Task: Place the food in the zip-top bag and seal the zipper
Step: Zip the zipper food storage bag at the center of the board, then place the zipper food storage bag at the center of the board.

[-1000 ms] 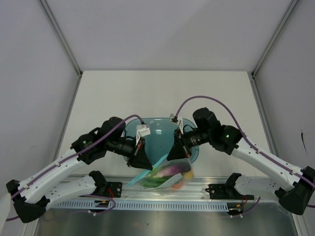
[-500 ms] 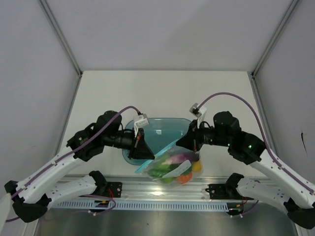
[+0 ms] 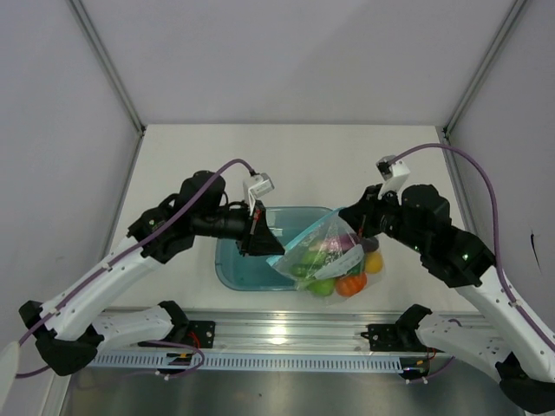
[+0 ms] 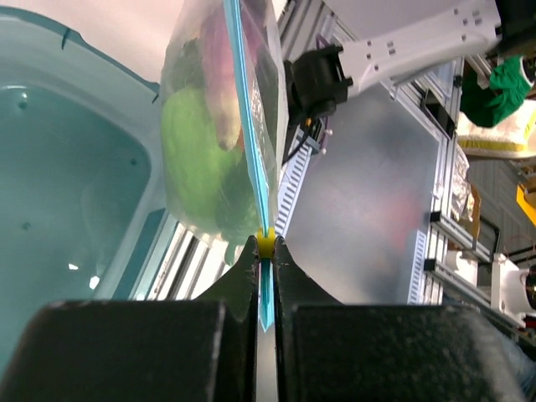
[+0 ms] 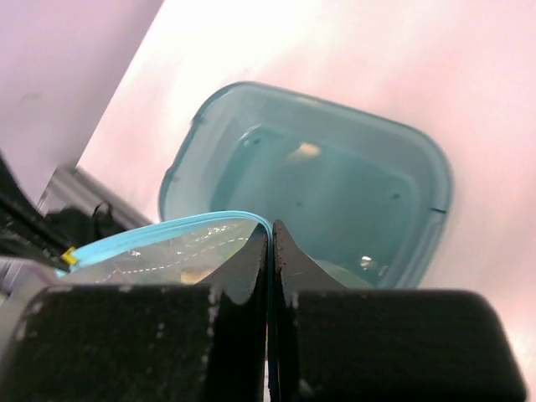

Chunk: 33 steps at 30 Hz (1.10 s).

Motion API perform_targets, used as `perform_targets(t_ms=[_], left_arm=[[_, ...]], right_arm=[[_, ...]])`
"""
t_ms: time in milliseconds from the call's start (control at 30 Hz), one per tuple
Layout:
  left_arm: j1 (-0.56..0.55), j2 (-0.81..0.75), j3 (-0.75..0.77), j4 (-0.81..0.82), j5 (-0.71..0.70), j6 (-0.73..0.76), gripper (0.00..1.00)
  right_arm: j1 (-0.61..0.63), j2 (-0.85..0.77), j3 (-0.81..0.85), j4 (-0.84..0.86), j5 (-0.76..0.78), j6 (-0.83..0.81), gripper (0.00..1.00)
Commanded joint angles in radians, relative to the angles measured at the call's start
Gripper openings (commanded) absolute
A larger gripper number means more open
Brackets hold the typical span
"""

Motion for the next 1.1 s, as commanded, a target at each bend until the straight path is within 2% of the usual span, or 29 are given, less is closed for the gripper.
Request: perform_targets(t_ms=[0, 200, 433, 567, 600, 633, 667, 700, 733, 800, 867, 900, 1067], left_arm=[[0.018, 0.04, 0.084, -0.051, 0.02, -0.035, 0.01], [0.055, 0.113, 0.116, -0.008, 0.023, -0.066, 0.01], [0.087, 0.172, 0.109, 0.071, 0.049, -0.124, 0.01], [0.09, 0.236, 0.11, 0.168, 0.134, -0.182, 0.01], [0.091, 0.262, 0.116, 0.203, 0.147, -0.205, 0.04], [0.09, 0.274, 0.118, 0.215, 0.158, -0.214, 0.22], [0.09, 0.284, 0.127, 0.229, 0.159, -0.222, 0.32], [0.09, 0.299, 0.136, 0.242, 0.159, -0.23, 0.36], [0.09, 0.305, 0.139, 0.268, 0.168, -0.231, 0.48], [0.091, 0.31, 0.142, 0.285, 0.155, -0.239, 0.64], [0.091, 0.304, 0.151, 0.292, 0.113, -0.241, 0.9], [0.091, 0.302, 0.153, 0.291, 0.107, -0.234, 0.99], [0.091, 0.253, 0.152, 0.248, 0.032, -0.207, 1.0]], right_arm=[[-0.063, -0.002, 0.074, -0.001, 0.202, -0.008, 0.0], [-0.143, 0.006, 0.091, -0.032, 0.263, -0.022, 0.0], [-0.18, 0.006, 0.067, -0.047, 0.315, -0.007, 0.0], [-0.18, -0.005, 0.045, -0.036, 0.301, 0.013, 0.0], [-0.18, -0.006, 0.048, -0.036, 0.303, 0.015, 0.0], [-0.18, -0.006, 0.051, -0.036, 0.306, 0.015, 0.0], [-0.18, -0.006, 0.054, -0.038, 0.314, 0.016, 0.0], [-0.183, -0.005, 0.066, -0.039, 0.321, 0.018, 0.0], [-0.184, 0.0, 0.073, -0.048, 0.327, 0.018, 0.0], [-0.189, 0.012, 0.083, -0.055, 0.349, 0.016, 0.0], [-0.206, 0.032, 0.099, -0.061, 0.358, 0.018, 0.0], [-0.213, 0.038, 0.1, -0.067, 0.372, 0.021, 0.0], [-0.278, 0.051, 0.106, -0.068, 0.36, 0.058, 0.0]])
